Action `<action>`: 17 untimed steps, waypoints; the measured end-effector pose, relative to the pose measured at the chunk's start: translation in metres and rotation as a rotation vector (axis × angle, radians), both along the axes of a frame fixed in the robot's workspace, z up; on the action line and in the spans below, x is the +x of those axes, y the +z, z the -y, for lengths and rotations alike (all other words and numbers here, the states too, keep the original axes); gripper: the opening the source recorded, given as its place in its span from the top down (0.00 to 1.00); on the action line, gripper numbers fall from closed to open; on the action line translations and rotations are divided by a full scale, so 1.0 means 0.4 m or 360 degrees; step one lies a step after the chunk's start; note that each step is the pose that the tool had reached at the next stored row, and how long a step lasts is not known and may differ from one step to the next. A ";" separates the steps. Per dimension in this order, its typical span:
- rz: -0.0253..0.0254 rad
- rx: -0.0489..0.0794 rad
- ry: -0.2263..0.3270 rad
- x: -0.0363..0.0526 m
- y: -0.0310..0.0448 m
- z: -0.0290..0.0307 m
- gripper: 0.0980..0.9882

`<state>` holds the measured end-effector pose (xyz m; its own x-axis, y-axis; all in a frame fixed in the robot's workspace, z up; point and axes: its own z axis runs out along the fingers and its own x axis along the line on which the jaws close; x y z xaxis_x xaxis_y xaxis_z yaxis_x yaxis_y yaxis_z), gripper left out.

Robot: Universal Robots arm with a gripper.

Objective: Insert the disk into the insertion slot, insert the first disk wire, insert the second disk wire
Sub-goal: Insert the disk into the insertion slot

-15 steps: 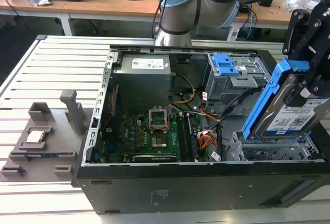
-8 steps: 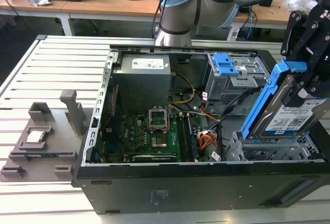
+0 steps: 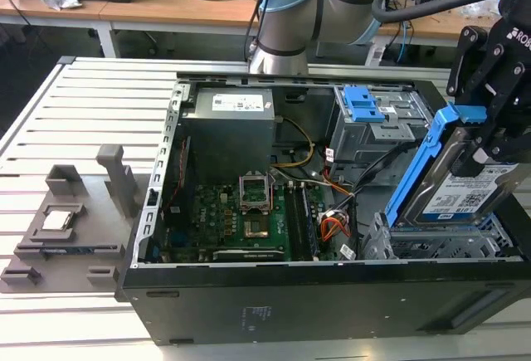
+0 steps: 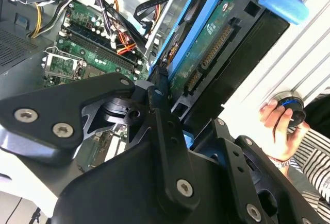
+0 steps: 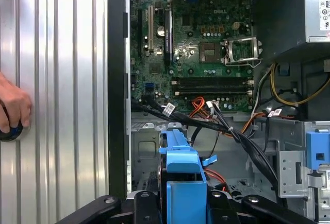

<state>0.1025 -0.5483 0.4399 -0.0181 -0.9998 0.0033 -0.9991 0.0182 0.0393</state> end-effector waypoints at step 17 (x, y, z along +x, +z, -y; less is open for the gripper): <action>-0.00001 0.0000 0.0000 0.005 -0.033 -0.015 0.70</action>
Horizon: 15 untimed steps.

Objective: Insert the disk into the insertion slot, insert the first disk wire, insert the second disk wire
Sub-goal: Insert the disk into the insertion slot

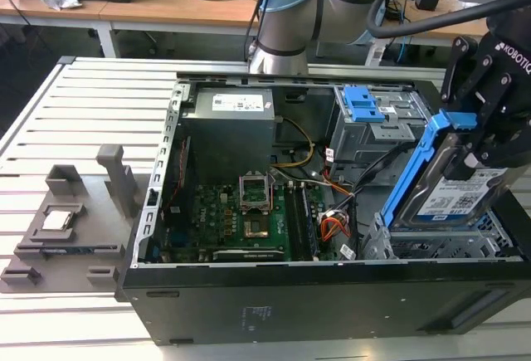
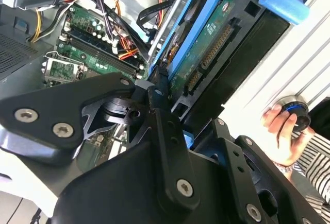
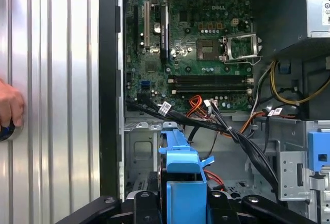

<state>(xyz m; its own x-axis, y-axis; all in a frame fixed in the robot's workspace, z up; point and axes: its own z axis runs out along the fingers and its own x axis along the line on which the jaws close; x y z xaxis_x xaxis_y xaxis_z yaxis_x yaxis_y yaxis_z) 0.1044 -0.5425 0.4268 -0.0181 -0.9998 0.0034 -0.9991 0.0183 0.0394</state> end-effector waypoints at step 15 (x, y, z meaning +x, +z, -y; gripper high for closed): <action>0.00000 0.0000 0.0000 0.000 -0.039 0.000 0.70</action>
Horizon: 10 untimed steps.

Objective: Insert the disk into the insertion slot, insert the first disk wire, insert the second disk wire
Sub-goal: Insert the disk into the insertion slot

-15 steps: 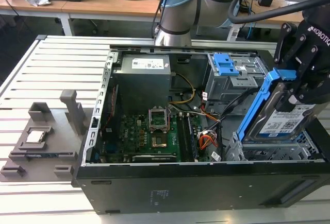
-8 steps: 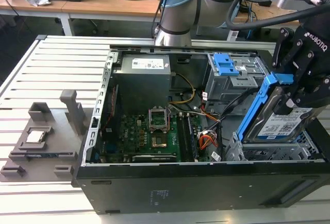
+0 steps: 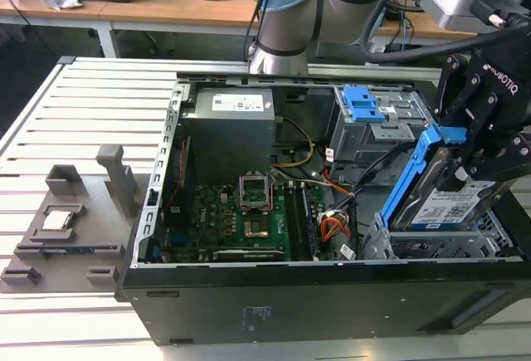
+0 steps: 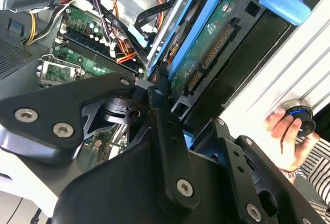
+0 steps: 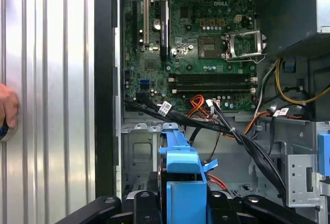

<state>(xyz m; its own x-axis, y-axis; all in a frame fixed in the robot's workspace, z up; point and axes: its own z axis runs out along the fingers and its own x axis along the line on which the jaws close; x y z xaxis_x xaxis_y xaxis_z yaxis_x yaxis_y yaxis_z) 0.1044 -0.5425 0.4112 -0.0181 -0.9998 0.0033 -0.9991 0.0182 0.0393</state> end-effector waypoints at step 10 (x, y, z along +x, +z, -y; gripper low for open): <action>0.00000 0.0000 0.0000 0.000 -0.027 0.000 0.70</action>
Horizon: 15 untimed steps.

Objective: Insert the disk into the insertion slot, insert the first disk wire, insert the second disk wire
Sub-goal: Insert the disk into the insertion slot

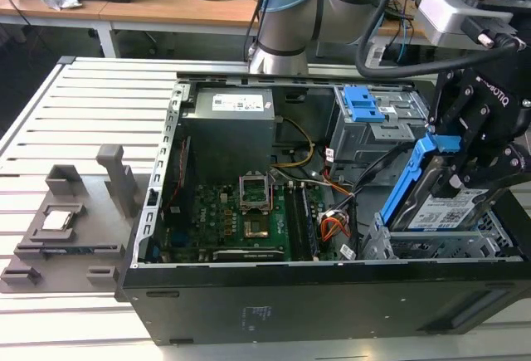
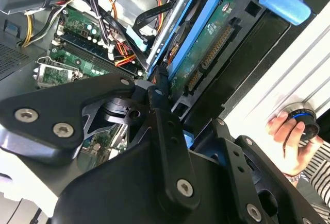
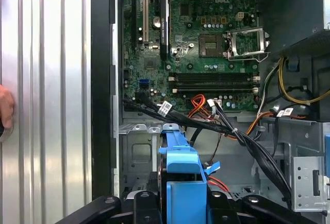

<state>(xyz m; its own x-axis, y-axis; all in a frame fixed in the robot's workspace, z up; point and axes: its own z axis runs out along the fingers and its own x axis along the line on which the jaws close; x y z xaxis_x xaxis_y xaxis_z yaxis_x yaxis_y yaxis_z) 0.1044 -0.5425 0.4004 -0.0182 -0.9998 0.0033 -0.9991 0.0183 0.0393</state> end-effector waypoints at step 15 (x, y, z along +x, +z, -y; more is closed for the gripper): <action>0.00000 0.0000 0.0000 0.000 -0.028 0.000 0.70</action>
<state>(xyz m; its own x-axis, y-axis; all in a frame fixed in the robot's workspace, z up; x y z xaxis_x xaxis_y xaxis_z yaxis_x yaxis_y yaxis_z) 0.1044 -0.5425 0.3891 -0.0181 -0.9998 0.0033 -0.9991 0.0182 0.0393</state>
